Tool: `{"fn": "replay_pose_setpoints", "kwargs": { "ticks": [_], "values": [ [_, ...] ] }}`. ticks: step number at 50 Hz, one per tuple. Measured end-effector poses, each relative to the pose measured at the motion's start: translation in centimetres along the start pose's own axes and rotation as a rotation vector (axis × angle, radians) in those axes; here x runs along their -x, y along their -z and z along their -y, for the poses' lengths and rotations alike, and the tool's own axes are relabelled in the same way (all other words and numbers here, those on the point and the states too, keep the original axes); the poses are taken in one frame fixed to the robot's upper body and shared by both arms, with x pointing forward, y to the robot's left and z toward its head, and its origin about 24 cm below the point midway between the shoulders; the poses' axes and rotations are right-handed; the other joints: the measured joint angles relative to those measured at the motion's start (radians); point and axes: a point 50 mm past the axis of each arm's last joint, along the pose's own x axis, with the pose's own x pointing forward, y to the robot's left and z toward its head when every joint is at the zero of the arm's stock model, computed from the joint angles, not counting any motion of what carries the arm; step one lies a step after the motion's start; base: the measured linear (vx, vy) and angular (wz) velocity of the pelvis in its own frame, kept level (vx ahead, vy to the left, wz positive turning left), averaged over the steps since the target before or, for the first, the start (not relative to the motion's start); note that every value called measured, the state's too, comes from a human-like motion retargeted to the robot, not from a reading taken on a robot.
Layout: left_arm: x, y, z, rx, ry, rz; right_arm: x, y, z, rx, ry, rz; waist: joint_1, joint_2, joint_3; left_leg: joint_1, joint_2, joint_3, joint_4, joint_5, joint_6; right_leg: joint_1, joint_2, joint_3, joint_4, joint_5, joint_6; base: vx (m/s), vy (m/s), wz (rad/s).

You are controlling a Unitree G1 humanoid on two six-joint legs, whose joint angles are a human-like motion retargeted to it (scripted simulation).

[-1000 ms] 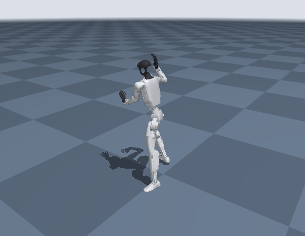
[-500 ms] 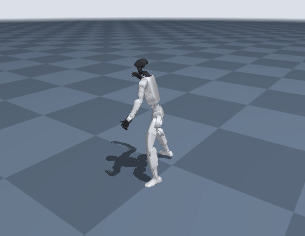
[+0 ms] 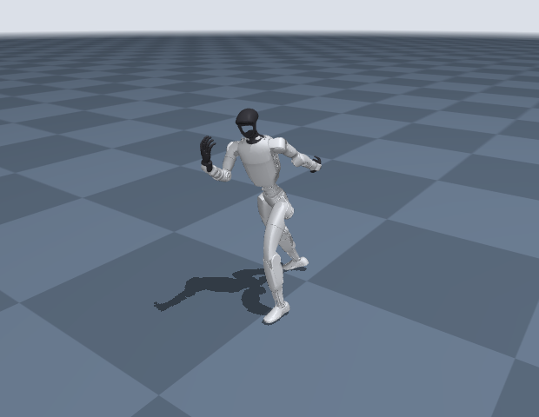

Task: Kungfu

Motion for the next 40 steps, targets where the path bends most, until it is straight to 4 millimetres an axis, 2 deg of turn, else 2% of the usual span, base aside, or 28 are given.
{"fn": "replay_pose_setpoints", "kwargs": {
  "ticks": [3,5,7,10,12,16,17,20,22,25,28,31,32,35,37,38,39,40],
  "values": [
    [-1.1,-1.7,2.5,0.001,0.136,0.051,-1.6,-2.6,0.3,0.170,0.058,0.104,-0.003,-0.046,0.009,-0.047,0.027,0.051,0.028,-0.039,0.075,-0.036,-0.007,-0.017,-0.015,0.018,0.000,0.11,-0.04,-0.06],
    [-1.1,-3.7,3.8,-0.024,0.221,0.088,-1.9,-4.1,0.4,0.198,0.147,0.244,-0.017,-0.066,0.015,-0.081,0.063,0.102,0.070,-0.079,0.145,-0.055,-0.008,-0.031,-0.027,0.028,0.000,0.14,-0.01,-0.36],
    [-0.6,-5.9,4.3,-0.105,0.274,0.124,-1.6,-4.9,0.5,0.167,0.229,0.380,-0.036,-0.074,0.014,-0.105,0.124,0.158,0.112,-0.104,0.184,-0.073,0.006,-0.037,-0.035,0.046,0.000,0.25,0.06,-0.73],
    [1.0,-8.3,3.4,-0.254,0.234,0.146,-1.2,-4.3,0.4,0.101,0.288,0.414,-0.062,-0.076,0.006,-0.117,0.142,0.130,0.132,-0.078,0.154,-0.090,0.024,-0.013,-0.035,0.134,0.000,0.35,0.16,-0.89],
    [2.2,-9.3,1.9,-0.295,0.144,0.172,-0.9,-3.6,0.1,0.075,0.272,0.391,-0.088,-0.070,-0.005,-0.106,0.128,0.113,0.141,-0.109,0.149,-0.092,0.010,0.011,-0.022,0.247,0.000,0.47,0.31,-0.42],
    [3.6,-10.3,0.4,-0.204,0.095,0.292,-0.4,-1.9,-0.5,0.011,0.294,0.366,-0.197,-0.038,-0.011,0.007,0.001,0.117,0.134,-0.208,0.193,-0.072,-0.093,0.144,0.067,0.493,0.000,0.58,0.50,0.73],
    [4.1,-10.3,0.0,-0.184,0.099,0.312,-0.3,-1.5,-0.6,-0.006,0.301,0.360,-0.232,-0.019,-0.011,0.036,-0.022,0.112,0.118,-0.217,0.204,-0.083,-0.085,0.202,0.110,0.519,0.000,0.53,0.24,1.12],
    [6.1,-10.2,-2.4,-0.192,0.039,0.306,0.1,-0.8,-0.9,-0.052,0.295,0.346,-0.322,0.067,-0.018,0.086,-0.019,0.008,0.053,-0.197,0.186,-0.187,0.116,0.371,0.304,0.389,0.000,0.45,-0.11,1.03],
    [7.1,-10.0,-3.6,-0.221,-0.035,0.292,0.7,-0.4,-0.8,-0.063,0.302,0.325,-0.382,0.121,-0.020,0.143,-0.039,-0.042,0.001,-0.185,0.184,-0.246,0.188,0.392,0.431,0.260,0.000,0.56,-0.05,1.39],
    [8.0,-9.4,-4.9,-0.221,-0.106,0.286,2.0,0.0,-0.7,-0.045,0.351,0.301,-0.447,0.158,-0.015,0.264,-0.089,-0.051,-0.080,-0.180,0.197,-0.307,0.248,0.449,0.517,0.097,0.000,0.59,0.09,1.24],
    [8.3,-9.1,-5.3,-0.217,-0.114,0.283,2.9,0.7,-0.5,-0.024,0.388,0.249,-0.517,0.156,0.010,0.420,-0.183,-0.027,-0.184,-0.166,0.227,-0.342,0.297,0.588,0.489,0.004,0.000,0.56,0.14,1.28],
    [8.0,-9.4,-5.0,-0.246,-0.114,0.269,3.6,1.5,-0.5,-0.018,0.393,0.174,-0.596,0.156,0.034,0.581,-0.304,0.011,-0.310,-0.137,0.277,-0.360,0.260,0.709,0.386,-0.060,-0.003,0.50,0.26,1.34],
    [7.9,-9.6,-4.8,-0.262,-0.117,0.267,3.7,1.7,-0.5,-0.015,0.393,0.151,-0.625,0.156,0.042,0.630,-0.342,0.015,-0.347,-0.128,0.291,-0.366,0.241,0.742,0.345,-0.081,-0.016,0.50,0.13,1.54],
    [8.0,-10.3,-4.6,-0.307,-0.130,0.260,4.1,1.7,-0.4,0.014,0.391,0.113,-0.703,0.172,0.068,0.755,-0.394,-0.019,-0.401,-0.135,0.306,-0.348,0.215,0.776,0.184,-0.124,-0.130,0.54,-0.11,1.45],
    [7.7,-10.5,-4.3,-0.325,-0.127,0.258,4.6,1.6,-0.3,0.045,0.402,0.095,-0.728,0.170,0.078,0.831,-0.421,-0.032,-0.409,-0.158,0.320,-0.313,0.197,0.787,0.088,-0.071,-0.198,0.55,-0.21,0.98],
    [7.6,-10.6,-4.2,-0.332,-0.126,0.256,4.8,1.6,-0.3,0.060,0.413,0.090,-0.735,0.163,0.082,0.863,-0.433,-0.038,-0.400,-0.173,0.325,-0.287,0.189,0.773,0.056,0.022,-0.243,0.57,-0.29,0.47],
    [7.4,-10.5,-4.0,-0.333,-0.124,0.254,5.2,1.6,-0.3,0.069,0.433,0.084,-0.720,0.156,0.073,0.876,-0.437,-0.033,-0.377,-0.186,0.328,-0.267,0.193,0.762,0.066,0.015,-0.268,0.62,-0.38,-0.08],
    [7.0,-10.3,-3.9,-0.331,-0.121,0.251,5.6,1.7,-0.2,0.074,0.457,0.079,-0.694,0.151,0.057,0.878,-0.437,-0.022,-0.347,-0.198,0.329,-0.249,0.203,0.753,0.097,-0.042,-0.282,0.65,-0.36,-0.19]
  ]
}}
